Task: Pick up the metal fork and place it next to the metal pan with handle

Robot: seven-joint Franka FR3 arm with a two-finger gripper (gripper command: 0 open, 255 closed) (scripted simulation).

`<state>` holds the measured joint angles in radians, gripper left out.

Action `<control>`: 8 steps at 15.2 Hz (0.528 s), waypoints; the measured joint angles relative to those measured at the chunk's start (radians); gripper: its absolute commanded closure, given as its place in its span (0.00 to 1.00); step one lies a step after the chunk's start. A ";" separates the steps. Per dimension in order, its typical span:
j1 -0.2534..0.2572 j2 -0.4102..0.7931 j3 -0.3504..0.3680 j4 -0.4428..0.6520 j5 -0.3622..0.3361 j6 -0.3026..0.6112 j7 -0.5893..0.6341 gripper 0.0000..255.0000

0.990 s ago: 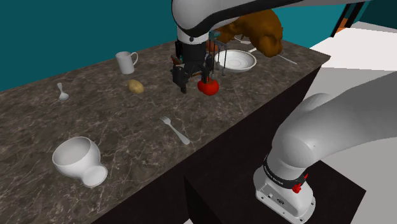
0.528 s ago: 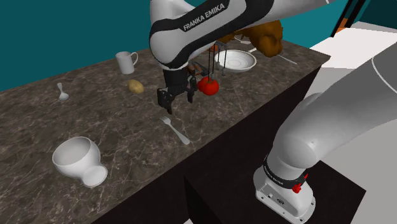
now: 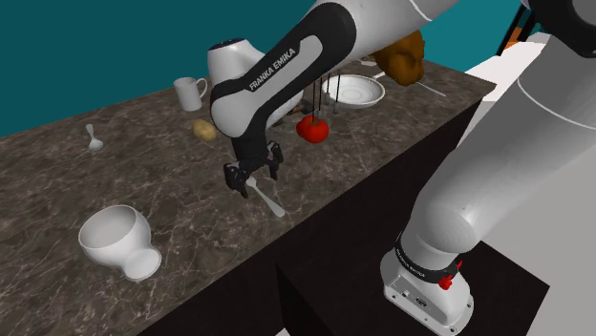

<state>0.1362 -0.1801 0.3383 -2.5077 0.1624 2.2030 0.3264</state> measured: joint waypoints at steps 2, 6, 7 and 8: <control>0.001 0.016 0.003 -0.015 -0.001 0.031 0.002 0.00; 0.001 0.033 0.006 -0.036 -0.002 0.068 0.003 0.00; 0.001 0.034 0.007 -0.036 -0.002 0.069 0.004 0.00; 0.001 0.035 0.007 -0.037 -0.003 0.071 0.004 0.00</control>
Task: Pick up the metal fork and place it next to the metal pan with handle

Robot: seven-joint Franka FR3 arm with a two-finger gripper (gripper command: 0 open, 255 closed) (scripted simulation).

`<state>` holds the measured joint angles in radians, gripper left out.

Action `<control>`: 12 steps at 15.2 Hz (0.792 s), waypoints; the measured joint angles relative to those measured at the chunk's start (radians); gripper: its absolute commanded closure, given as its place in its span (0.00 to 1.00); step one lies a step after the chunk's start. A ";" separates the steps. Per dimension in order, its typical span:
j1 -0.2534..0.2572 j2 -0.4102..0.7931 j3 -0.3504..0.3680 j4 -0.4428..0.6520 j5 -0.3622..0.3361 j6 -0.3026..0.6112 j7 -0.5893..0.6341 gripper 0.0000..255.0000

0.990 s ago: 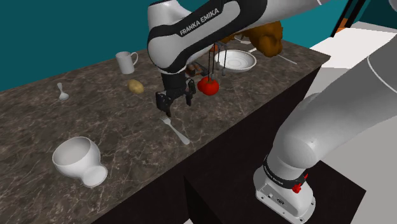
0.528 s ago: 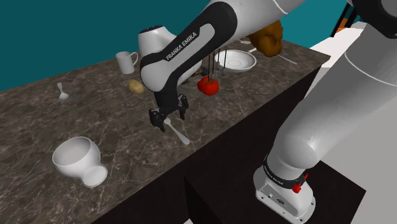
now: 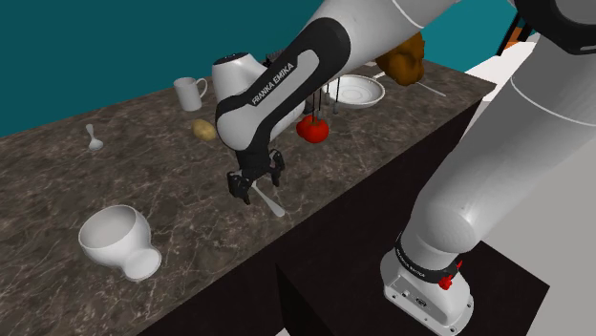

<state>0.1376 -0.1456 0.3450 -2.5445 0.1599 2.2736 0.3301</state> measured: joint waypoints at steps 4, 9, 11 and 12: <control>0.000 0.000 0.000 0.000 0.000 0.001 0.000 1.00; 0.000 0.000 0.000 0.000 0.000 0.001 0.000 1.00; 0.000 0.000 0.000 0.000 0.000 0.001 0.000 1.00; 0.000 0.000 0.000 0.000 0.000 0.001 0.000 1.00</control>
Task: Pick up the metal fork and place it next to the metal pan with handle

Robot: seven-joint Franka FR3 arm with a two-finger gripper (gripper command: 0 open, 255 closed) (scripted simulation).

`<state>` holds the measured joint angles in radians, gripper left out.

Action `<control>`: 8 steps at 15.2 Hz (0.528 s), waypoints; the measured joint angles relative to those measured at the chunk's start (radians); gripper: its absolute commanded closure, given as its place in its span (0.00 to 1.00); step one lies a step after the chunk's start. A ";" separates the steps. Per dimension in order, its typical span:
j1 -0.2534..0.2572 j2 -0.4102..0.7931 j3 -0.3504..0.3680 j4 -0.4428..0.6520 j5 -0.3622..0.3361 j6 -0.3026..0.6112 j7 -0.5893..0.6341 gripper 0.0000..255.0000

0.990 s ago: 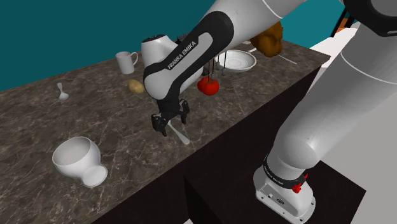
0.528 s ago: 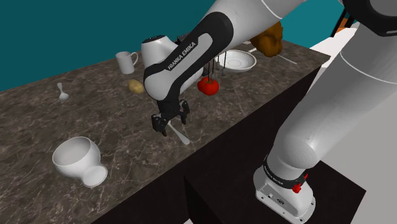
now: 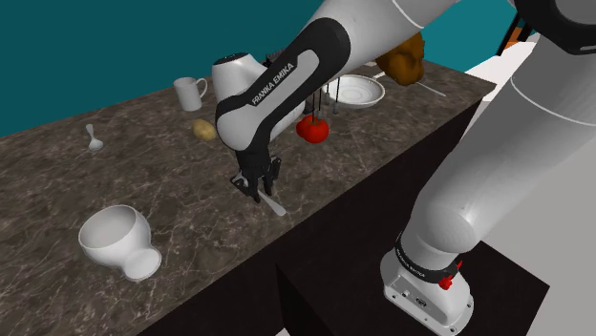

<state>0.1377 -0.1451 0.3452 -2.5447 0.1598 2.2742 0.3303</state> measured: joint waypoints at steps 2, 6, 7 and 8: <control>0.000 0.000 0.000 0.000 0.000 0.000 0.000 1.00; 0.001 -0.032 -0.004 0.014 0.006 -0.045 -0.004 1.00; 0.001 -0.043 -0.006 0.018 0.008 -0.060 -0.006 1.00; 0.001 -0.054 -0.007 0.026 0.009 -0.078 -0.006 1.00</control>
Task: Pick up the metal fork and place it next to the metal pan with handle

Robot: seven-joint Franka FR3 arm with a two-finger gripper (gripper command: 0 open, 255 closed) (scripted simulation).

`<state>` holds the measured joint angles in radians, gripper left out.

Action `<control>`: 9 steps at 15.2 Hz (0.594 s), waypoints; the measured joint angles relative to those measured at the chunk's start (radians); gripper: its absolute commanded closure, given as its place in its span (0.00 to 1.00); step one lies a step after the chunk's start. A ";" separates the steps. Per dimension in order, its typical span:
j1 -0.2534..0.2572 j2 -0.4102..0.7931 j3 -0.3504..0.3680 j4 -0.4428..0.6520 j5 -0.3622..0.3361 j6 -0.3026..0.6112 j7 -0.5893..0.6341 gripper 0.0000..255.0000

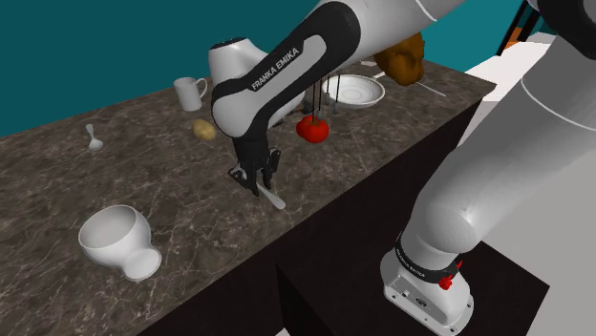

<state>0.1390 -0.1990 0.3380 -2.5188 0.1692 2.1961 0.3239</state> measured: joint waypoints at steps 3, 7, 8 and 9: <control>0.002 -0.029 -0.004 0.015 0.004 -0.043 -0.002 1.00; 0.002 -0.063 -0.010 0.045 0.008 -0.107 -0.003 1.00; 0.002 -0.070 -0.012 0.055 0.007 -0.123 -0.003 1.00; 0.003 -0.080 -0.013 0.061 0.009 -0.139 -0.003 1.00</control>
<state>0.1417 -0.2787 0.3250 -2.4576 0.1779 2.0568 0.3211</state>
